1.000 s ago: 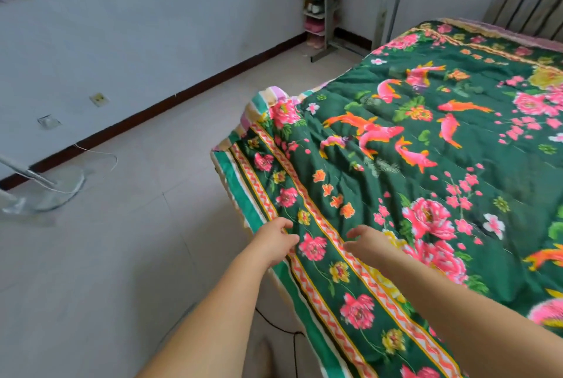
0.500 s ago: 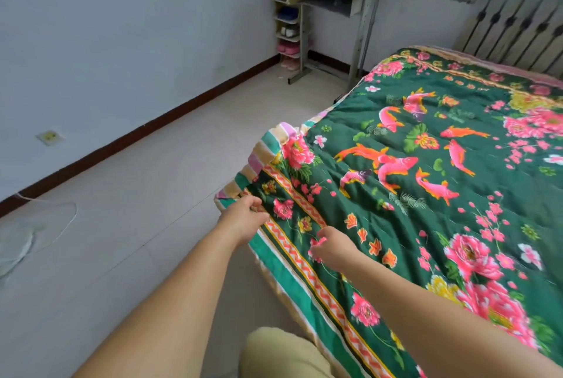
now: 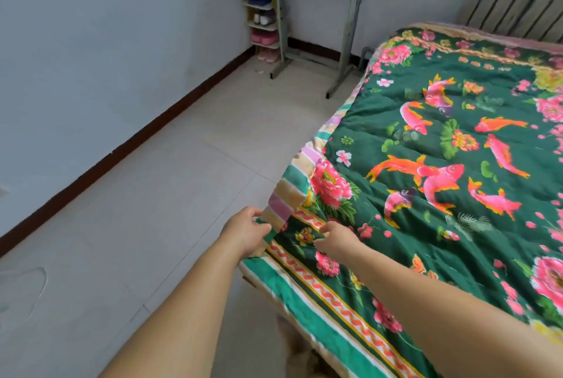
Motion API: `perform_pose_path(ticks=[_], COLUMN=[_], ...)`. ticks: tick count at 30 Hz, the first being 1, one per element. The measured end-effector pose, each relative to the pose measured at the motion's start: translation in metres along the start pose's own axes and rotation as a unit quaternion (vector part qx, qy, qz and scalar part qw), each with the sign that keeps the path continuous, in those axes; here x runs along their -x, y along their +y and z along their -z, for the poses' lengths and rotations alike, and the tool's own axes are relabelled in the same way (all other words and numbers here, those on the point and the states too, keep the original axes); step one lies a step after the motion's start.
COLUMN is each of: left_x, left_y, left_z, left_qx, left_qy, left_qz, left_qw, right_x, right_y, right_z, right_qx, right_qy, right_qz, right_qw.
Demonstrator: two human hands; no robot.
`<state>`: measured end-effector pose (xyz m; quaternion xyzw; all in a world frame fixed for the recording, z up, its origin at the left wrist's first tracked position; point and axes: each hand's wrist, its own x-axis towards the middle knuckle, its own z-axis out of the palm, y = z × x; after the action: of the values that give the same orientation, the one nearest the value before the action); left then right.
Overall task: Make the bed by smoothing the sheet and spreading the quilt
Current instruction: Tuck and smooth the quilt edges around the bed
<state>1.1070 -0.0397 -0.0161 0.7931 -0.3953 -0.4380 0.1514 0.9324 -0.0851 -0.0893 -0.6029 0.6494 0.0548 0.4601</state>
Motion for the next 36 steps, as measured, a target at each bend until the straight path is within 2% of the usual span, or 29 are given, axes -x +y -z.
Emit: perform_pose_path(ticks=[7, 12, 19, 24, 26, 31, 34, 36], left_x=[-0.089, -0.139, -0.215, -0.254, -0.254, -0.217, -0.198, -0.182], left_y=[-0.007, 0.003, 0.001, -0.023, -0.028, -0.025, -0.015, -0.009], left_z=[0.019, 0.000, -0.040, -0.062, -0.065, -0.057, -0.040, -0.023], left_qx=[-0.016, -0.074, -0.189, -0.083, -0.075, -0.049, -0.048, -0.009], left_qy=[-0.071, -0.142, -0.167, -0.216, -0.230, -0.263, -0.221, -0.191], left_qz=[0.016, -0.011, -0.053, -0.006, 0.001, -0.044, -0.081, -0.078], left_qw=[0.997, 0.987, 0.966, 0.973, 0.970, 0.962, 0.971, 0.978], right_x=[-0.053, -0.082, -0.097, -0.105, -0.103, -0.069, -0.042, -0.020], right_y=[-0.037, -0.040, -0.031, -0.030, -0.034, -0.048, -0.048, -0.049], right_z=[-0.005, -0.009, -0.019, -0.042, -0.051, -0.076, -0.085, -0.091], right_qx=[-0.014, -0.069, -0.144, -0.243, -0.249, -0.195, -0.134, -0.101], right_qy=[0.045, 0.088, 0.097, 0.076, 0.074, 0.056, 0.044, 0.033], right_qz=[-0.062, -0.115, -0.156, -0.163, -0.153, -0.119, -0.106, -0.113], right_qw=[0.997, 0.987, 0.972, 0.953, 0.953, 0.972, 0.984, 0.988])
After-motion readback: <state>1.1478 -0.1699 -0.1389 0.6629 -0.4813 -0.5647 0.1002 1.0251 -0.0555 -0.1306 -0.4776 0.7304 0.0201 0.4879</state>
